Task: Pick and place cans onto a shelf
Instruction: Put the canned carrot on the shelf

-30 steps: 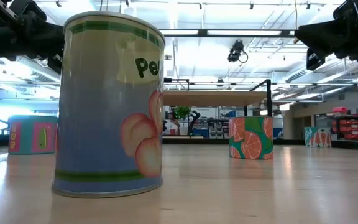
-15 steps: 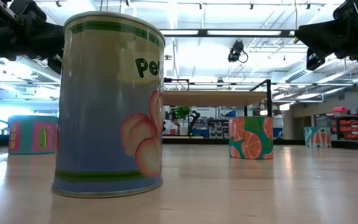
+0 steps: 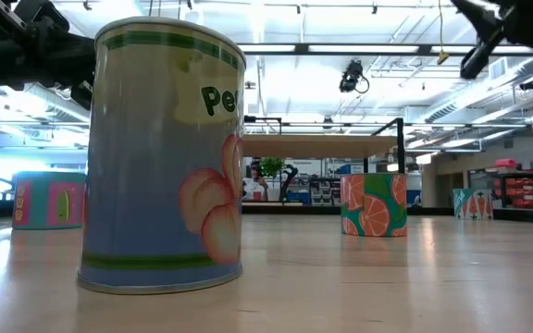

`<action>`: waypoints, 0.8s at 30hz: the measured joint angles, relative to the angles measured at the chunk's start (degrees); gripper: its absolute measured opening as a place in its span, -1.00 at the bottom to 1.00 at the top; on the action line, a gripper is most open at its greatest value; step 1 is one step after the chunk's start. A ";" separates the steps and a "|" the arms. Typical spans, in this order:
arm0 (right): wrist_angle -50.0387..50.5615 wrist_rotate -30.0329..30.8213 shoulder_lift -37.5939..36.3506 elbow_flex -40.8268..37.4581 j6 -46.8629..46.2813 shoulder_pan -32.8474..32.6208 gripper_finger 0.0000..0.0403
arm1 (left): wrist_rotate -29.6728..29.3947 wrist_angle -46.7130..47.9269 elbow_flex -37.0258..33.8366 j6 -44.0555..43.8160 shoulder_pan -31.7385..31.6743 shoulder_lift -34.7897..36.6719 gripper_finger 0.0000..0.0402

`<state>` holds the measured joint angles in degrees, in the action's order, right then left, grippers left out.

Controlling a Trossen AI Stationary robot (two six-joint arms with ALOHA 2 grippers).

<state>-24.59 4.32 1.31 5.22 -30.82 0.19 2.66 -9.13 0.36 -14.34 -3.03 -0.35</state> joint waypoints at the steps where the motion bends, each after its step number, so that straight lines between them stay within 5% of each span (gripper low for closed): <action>1: 2.27 1.85 0.59 2.54 -0.01 0.00 -0.77 | 0.01 -0.01 0.00 0.02 0.00 0.01 -0.89; 9: 37.06 30.97 10.97 26.39 -5.77 0.97 -0.97 | 0.01 -0.01 0.01 0.03 0.00 0.01 -0.89; 13: 46.88 40.15 18.56 34.61 -8.04 3.23 -0.92 | 0.01 -0.01 0.02 0.04 0.00 0.00 -0.89; 20: 52.00 42.49 33.16 40.01 -13.62 13.50 -0.42 | 0.01 -0.02 0.02 0.02 0.00 0.00 -0.89; 24: 56.35 36.86 40.27 42.15 -23.45 23.78 -0.08 | 0.01 -0.02 0.02 0.02 0.00 0.01 -0.89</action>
<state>31.77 41.18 41.58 47.37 -54.27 23.97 2.68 -9.15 0.38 -14.33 -3.03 -0.34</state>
